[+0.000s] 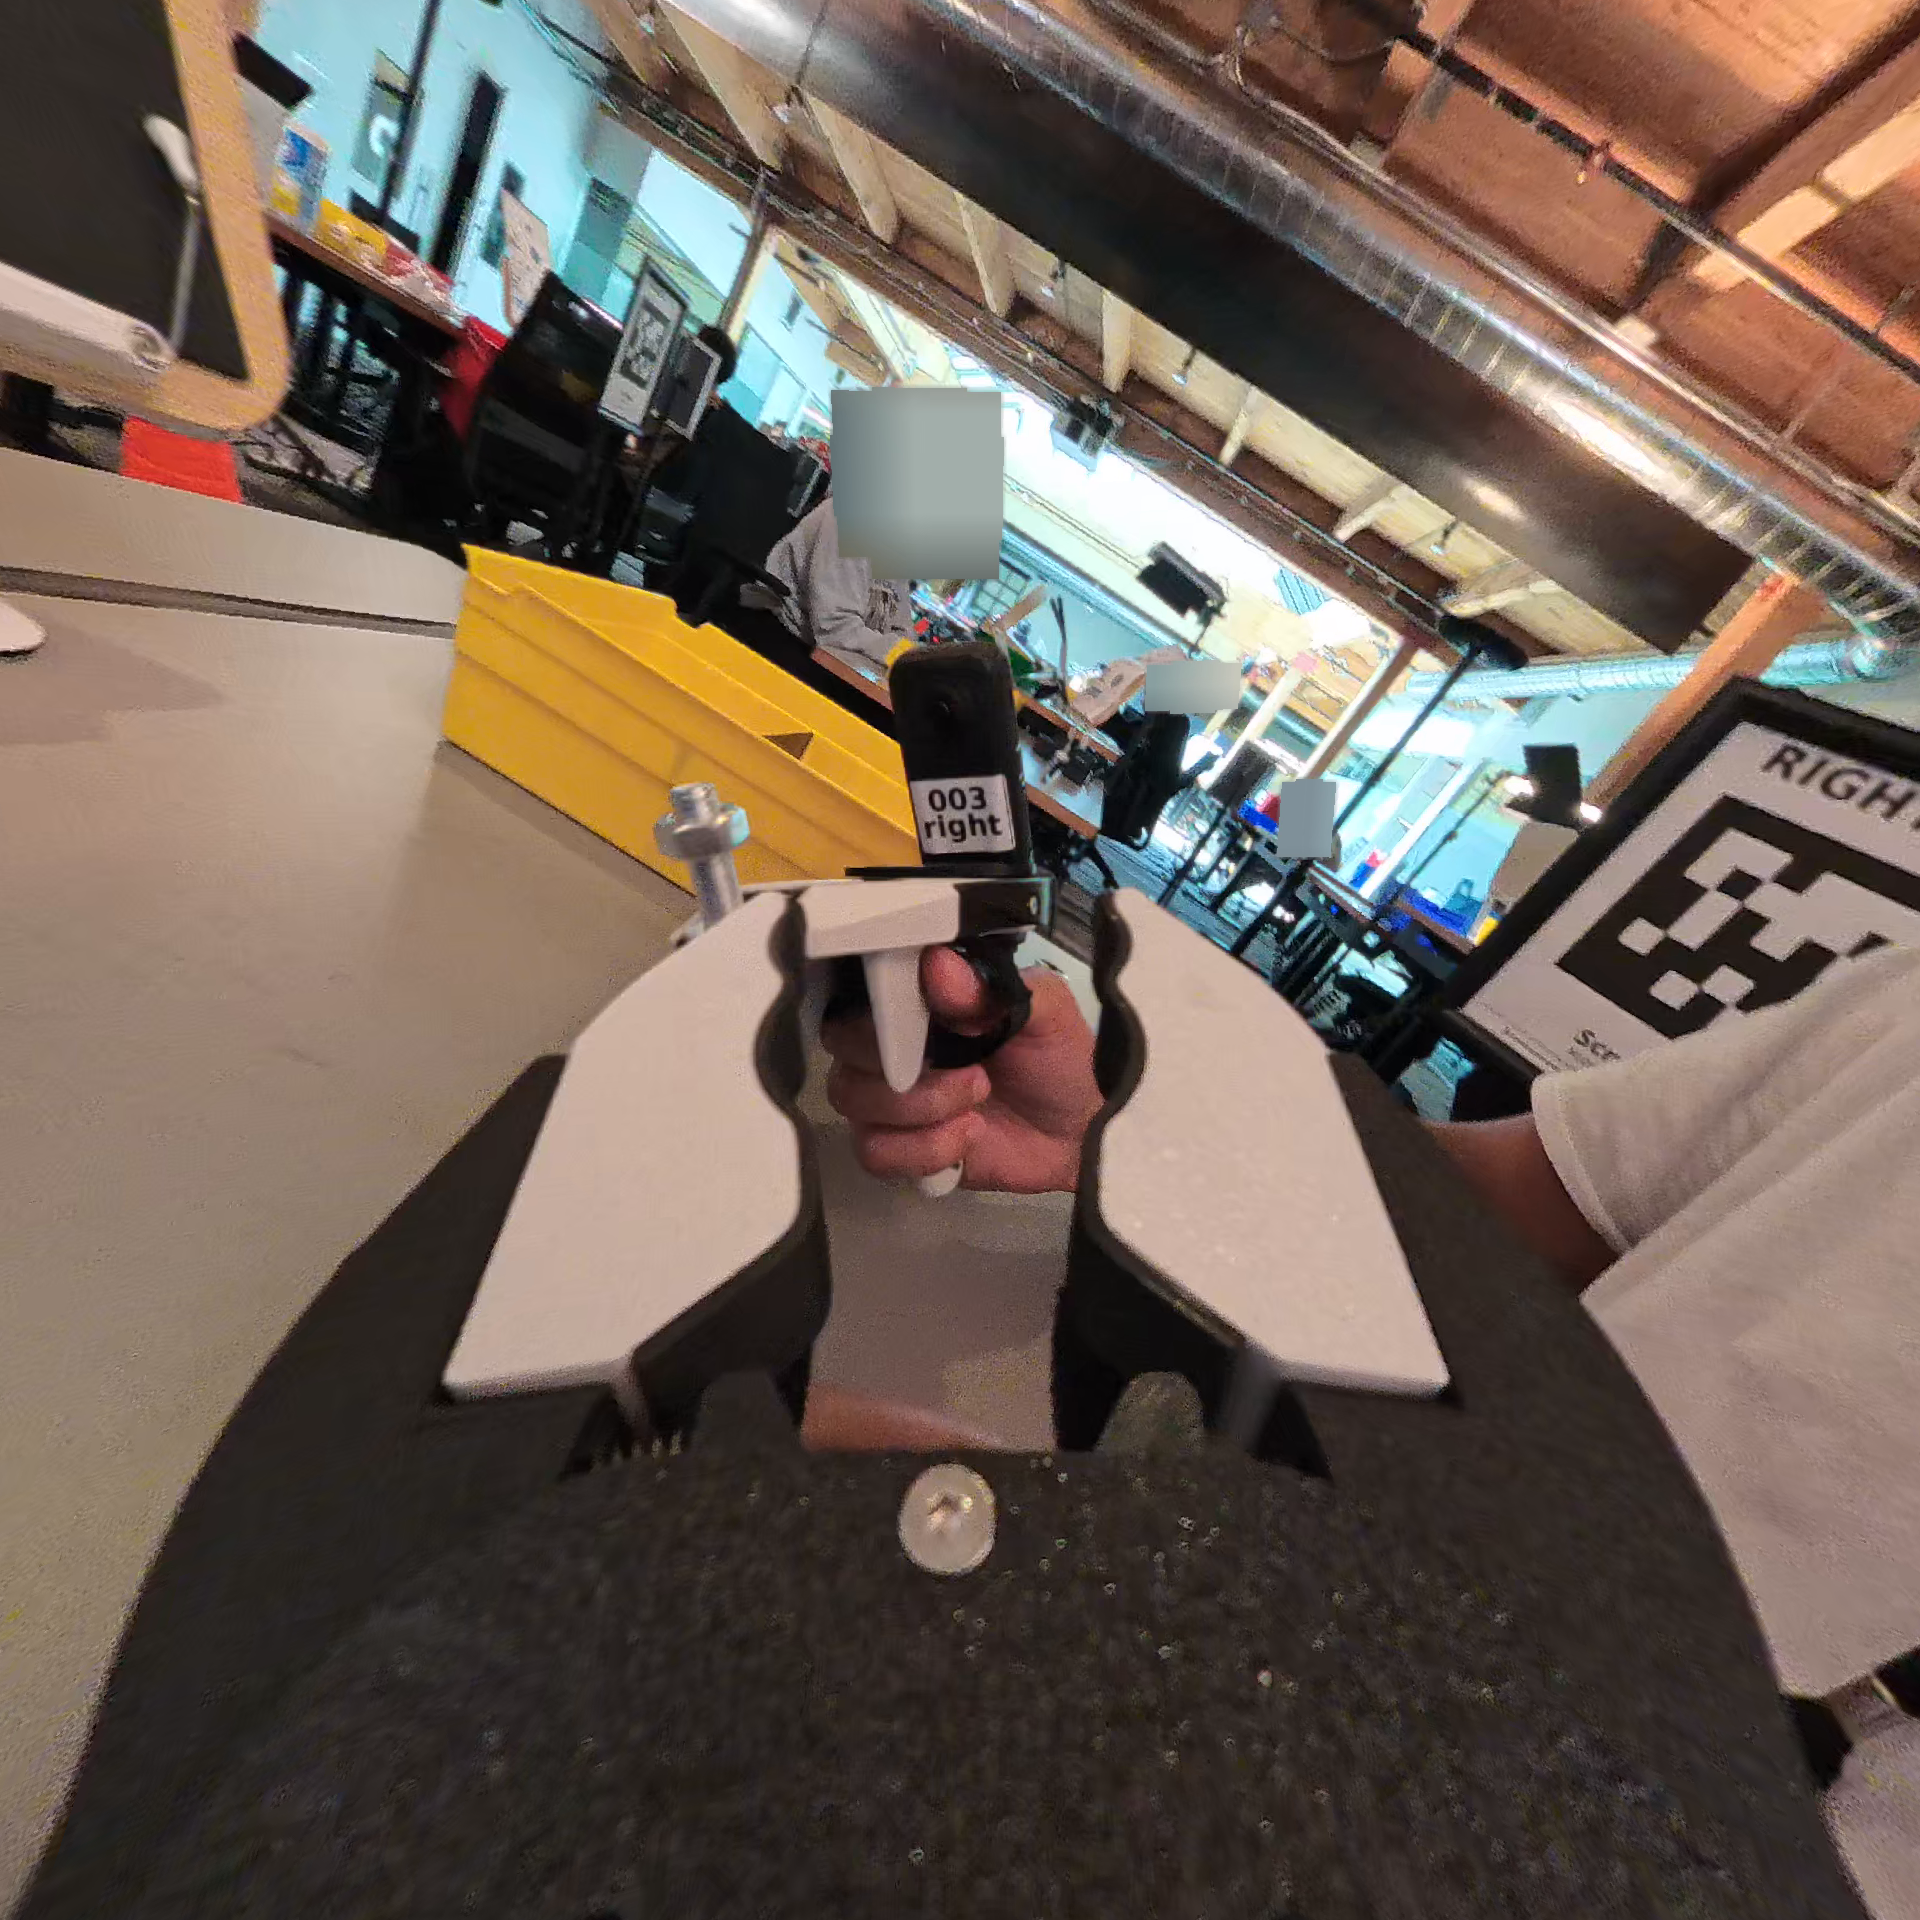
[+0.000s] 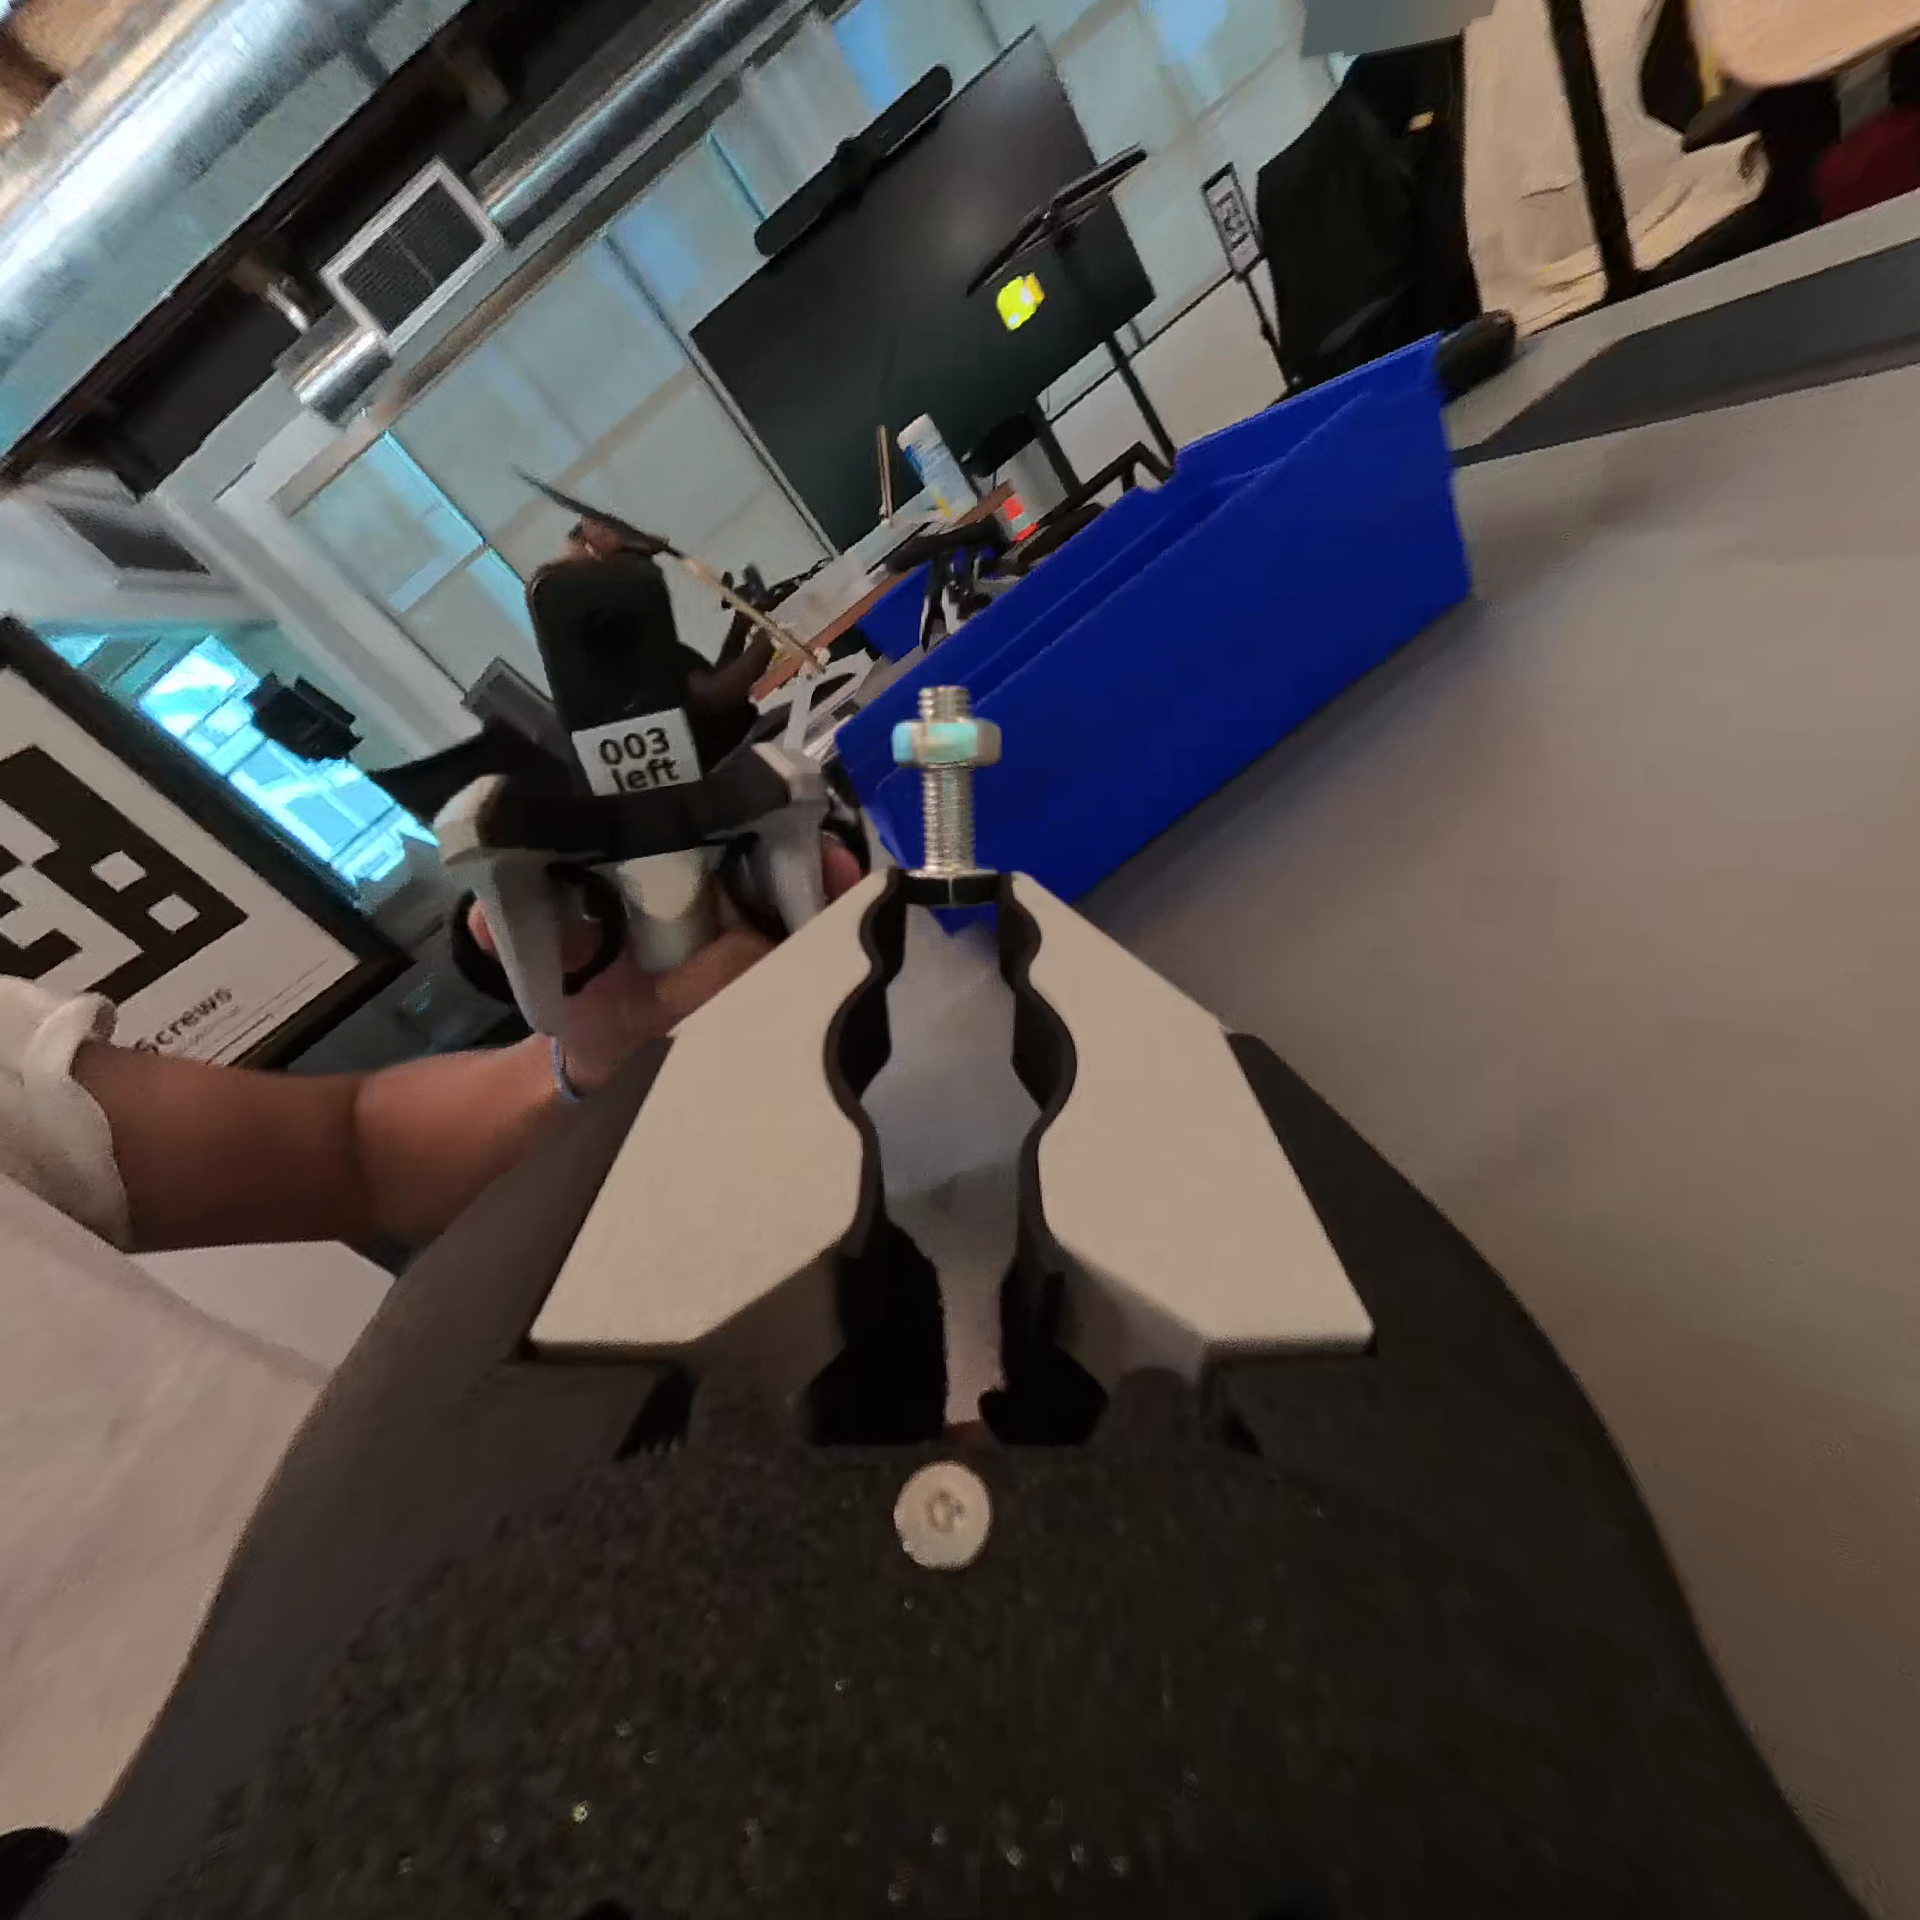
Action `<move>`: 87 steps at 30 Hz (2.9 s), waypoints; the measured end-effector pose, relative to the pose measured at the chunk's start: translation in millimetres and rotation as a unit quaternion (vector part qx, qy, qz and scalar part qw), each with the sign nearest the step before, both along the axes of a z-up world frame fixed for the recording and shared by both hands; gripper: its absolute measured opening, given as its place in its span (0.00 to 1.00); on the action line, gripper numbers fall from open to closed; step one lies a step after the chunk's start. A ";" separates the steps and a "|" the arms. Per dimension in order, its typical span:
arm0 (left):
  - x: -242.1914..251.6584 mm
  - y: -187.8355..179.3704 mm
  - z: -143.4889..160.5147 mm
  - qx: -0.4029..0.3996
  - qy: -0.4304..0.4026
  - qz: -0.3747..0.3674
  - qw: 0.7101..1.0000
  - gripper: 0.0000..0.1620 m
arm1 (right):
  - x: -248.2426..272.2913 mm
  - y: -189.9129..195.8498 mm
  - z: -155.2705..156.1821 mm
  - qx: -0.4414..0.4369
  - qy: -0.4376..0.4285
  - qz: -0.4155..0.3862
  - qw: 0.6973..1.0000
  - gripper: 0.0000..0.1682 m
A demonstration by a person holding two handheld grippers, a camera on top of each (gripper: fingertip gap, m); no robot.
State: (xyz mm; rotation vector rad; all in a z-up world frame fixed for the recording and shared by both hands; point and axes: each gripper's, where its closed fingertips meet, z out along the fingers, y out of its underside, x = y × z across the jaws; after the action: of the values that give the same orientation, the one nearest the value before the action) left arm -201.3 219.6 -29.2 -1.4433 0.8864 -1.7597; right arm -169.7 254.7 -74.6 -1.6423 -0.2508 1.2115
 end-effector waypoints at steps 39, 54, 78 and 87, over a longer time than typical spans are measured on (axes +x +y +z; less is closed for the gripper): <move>7.9 7.9 2.9 0.012 -0.018 0.036 0.999 0.44 | -27.6 -10.0 7.1 0.013 0.018 0.047 0.999 0.10; 16.5 3.4 -8.4 0.002 0.004 0.017 1.000 0.43 | -59.0 -27.1 3.1 0.035 -0.029 0.100 0.994 0.10; 1.5 4.0 -0.8 0.021 -0.010 0.023 0.999 0.37 | -49.8 -21.2 8.9 0.052 -0.019 0.086 0.995 0.10; -8.1 14.4 3.2 0.017 -0.021 0.040 0.999 0.33 | -8.6 -10.1 18.5 0.056 0.010 0.032 0.998 0.10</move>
State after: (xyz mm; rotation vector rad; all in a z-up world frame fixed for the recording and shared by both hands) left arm -209.5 234.0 -26.0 -1.3952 0.8208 -1.7023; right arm -178.3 244.6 -56.1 -1.5335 -0.3548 1.2398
